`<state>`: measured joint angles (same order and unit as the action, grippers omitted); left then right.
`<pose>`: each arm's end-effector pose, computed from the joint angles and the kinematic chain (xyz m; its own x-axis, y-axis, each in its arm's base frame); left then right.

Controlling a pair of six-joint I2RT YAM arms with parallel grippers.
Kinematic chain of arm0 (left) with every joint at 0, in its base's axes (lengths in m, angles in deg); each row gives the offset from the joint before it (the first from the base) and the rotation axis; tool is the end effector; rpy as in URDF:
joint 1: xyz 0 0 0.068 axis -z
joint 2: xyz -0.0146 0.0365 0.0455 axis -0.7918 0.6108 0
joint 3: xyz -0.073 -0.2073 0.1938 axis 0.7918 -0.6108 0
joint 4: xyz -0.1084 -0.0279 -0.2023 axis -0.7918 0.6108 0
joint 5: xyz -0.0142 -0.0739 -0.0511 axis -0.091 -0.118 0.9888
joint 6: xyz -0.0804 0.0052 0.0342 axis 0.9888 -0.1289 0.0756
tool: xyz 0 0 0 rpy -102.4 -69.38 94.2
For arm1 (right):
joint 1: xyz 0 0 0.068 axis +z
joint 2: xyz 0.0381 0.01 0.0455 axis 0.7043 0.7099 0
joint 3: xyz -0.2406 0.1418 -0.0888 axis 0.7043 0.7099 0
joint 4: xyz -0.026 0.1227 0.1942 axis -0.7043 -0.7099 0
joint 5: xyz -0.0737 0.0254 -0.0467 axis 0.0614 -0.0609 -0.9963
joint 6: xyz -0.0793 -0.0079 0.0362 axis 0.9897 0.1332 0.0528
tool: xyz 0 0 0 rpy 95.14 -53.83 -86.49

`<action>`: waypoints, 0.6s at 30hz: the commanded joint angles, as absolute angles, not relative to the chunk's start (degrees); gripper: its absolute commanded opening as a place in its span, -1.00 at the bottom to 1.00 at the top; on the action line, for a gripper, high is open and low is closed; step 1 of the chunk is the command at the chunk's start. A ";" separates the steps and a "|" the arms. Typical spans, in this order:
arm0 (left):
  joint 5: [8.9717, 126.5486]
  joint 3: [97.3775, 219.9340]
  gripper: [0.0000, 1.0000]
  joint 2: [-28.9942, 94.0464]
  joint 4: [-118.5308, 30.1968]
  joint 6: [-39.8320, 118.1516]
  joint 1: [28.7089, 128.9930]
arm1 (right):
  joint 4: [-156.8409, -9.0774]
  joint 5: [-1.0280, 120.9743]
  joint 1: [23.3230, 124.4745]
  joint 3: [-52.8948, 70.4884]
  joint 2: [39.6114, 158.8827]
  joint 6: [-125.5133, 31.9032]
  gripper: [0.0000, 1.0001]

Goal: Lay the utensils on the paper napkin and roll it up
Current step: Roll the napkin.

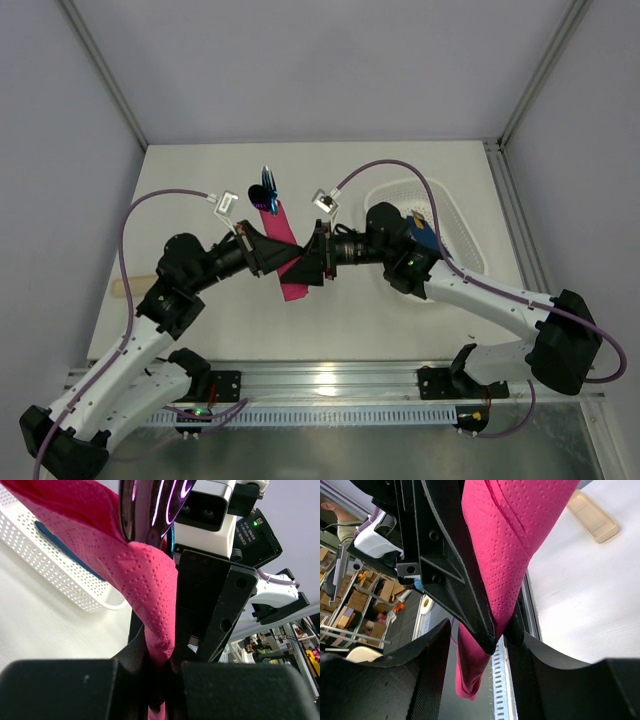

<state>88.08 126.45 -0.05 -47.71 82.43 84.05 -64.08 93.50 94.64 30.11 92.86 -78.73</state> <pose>0.1236 -0.1200 0.3634 -0.6859 -0.4203 -0.5940 0.5334 0.2648 -0.8034 0.1524 0.2602 0.3657 -0.6438 -0.0328 -0.7645 -0.7650 0.0037 0.6441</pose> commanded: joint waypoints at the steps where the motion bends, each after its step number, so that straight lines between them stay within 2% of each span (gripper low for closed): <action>1: 88.59 127.27 -1.00 -0.87 -52.00 81.20 83.82 | -60.65 92.15 94.52 28.88 92.00 -79.01 0.04; 18: 88.50 126.83 -1.00 -0.87 -52.79 81.63 83.82 | -57.84 91.97 94.25 30.73 91.55 -81.48 0.00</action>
<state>88.05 126.34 -0.03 -48.68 82.43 84.05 -62.22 92.49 94.44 30.28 92.77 -80.96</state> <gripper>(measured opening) 0.080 0.502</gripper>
